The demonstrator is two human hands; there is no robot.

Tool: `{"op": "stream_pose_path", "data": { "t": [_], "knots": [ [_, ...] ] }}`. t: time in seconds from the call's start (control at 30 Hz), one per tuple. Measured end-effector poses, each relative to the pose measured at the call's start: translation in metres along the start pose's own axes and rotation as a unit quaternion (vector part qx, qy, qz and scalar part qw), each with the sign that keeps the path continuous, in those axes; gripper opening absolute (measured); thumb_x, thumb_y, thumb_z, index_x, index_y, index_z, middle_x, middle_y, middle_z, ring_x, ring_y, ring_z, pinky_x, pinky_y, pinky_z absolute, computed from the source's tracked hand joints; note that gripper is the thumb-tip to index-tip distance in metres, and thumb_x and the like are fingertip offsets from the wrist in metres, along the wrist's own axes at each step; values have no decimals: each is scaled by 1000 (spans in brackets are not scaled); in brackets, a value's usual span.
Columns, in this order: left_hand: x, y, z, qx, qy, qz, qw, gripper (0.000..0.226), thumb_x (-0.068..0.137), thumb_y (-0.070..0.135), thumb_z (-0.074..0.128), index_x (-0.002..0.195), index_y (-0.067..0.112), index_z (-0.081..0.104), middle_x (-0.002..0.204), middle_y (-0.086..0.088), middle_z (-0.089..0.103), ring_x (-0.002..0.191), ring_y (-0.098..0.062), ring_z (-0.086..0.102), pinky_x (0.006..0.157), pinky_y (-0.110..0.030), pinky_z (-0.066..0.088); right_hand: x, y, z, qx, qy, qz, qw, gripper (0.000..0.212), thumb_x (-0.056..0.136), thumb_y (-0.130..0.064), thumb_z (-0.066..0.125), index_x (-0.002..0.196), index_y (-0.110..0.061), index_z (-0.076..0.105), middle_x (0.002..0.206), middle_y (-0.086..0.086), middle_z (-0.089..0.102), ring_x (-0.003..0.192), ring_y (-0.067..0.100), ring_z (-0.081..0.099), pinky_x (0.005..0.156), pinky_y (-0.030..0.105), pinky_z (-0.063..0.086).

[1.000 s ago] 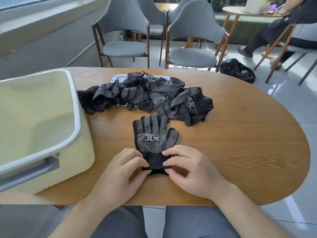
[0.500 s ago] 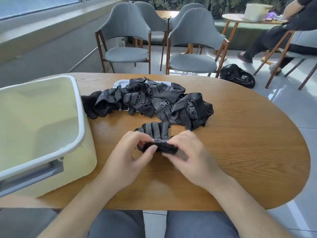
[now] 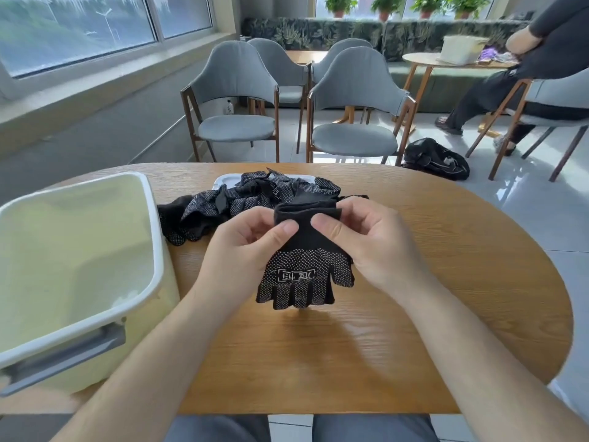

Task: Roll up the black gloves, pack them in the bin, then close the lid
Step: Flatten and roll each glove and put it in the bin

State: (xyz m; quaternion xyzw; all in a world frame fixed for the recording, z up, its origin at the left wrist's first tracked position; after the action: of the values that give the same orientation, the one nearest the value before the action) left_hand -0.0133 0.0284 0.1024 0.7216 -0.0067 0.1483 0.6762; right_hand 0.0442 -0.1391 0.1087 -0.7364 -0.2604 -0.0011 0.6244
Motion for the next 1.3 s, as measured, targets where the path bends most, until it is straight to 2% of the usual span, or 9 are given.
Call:
{"op": "stream_pose_path", "data": {
  "t": [0.13,0.23,0.4,0.6,0.8,0.9,1.13,1.23,1.3],
  "knots": [
    [3,-3,-3,1,-10,5,1000,9,86,25,76,89,16,74,88,-6,73,84,-18,67,83,-37,54,1,-3,-3,-22,7,1,1000,25,78,-48,76,71,-26,67,62,-14,61,59,3,54,58,18,44],
    [5,-6,-3,38,-8,-13,999,10,93,14,72,102,19,73,87,1,74,85,-12,69,80,-28,57,5,1,0,-18,-6,24,1000,25,80,-44,79,68,-26,66,61,-13,63,57,3,57,56,17,45],
    [38,8,-11,270,96,33,957,8,91,28,72,99,28,71,77,13,59,65,-4,52,63,-19,41,36,10,-2,-159,-1,43,986,11,92,-34,76,91,-23,76,66,-13,67,54,-2,58,55,13,44],
    [17,44,-12,266,139,197,933,11,92,13,70,100,21,68,101,10,63,89,-5,59,71,-10,41,21,-30,-4,-186,59,-172,965,15,94,-15,74,108,-20,75,94,-11,74,86,3,69,73,17,55],
    [-36,-52,-9,439,-27,238,866,21,80,9,82,96,16,69,107,7,65,103,-19,59,88,-38,49,-45,58,24,-297,-51,-177,937,24,91,-20,74,114,-23,79,120,-12,73,112,7,67,92,35,58],
    [-58,-83,-5,482,-99,242,837,16,79,19,73,94,22,66,114,15,64,112,-16,57,93,-28,41,-73,84,34,-316,-82,-163,931,20,91,-29,71,109,-30,79,118,-19,71,104,11,64,81,34,57],
    [-80,-82,9,454,-183,248,836,12,73,19,67,84,21,60,124,16,65,122,-11,58,97,-36,41,-95,81,37,-277,-141,-151,938,25,87,-14,68,108,-25,79,119,-16,69,106,9,60,89,24,49],
    [-78,-76,8,441,-182,244,844,11,76,27,69,81,22,61,117,17,65,114,-11,59,91,-39,42,-73,85,18,-244,-74,-70,964,26,91,-16,60,111,-24,75,112,-18,66,101,-1,59,83,8,40],
    [-69,-70,10,423,-167,243,857,11,83,34,65,81,23,63,110,19,65,109,-10,59,89,-40,41,-47,94,5,-289,-16,-12,957,23,95,-23,59,114,-26,72,104,-23,59,89,-4,56,78,13,43]
  ]
}}
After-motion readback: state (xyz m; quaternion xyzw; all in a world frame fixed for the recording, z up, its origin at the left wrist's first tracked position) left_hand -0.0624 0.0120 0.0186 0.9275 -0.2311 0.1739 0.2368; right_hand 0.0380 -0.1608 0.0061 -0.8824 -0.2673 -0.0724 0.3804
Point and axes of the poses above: each hand's wrist, its own x-axis towards the middle knuckle, its own z-axis out of the palm, y = z × x, the point moved 8 cm from there along x, towards the middle knuckle
